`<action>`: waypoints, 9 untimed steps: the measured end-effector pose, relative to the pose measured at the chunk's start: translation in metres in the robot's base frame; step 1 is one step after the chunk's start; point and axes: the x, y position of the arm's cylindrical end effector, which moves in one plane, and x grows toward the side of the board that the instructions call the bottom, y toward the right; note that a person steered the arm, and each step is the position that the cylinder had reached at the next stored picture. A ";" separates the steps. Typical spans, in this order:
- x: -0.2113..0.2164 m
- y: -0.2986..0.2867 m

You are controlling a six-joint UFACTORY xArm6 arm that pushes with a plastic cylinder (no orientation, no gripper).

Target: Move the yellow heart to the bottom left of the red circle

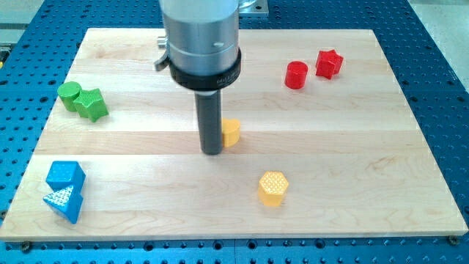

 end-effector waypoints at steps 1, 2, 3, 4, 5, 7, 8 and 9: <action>-0.043 0.028; -0.087 0.047; -0.119 0.047; -0.129 0.047; -0.113 0.025; -0.030 0.010; -0.056 0.066; -0.073 0.073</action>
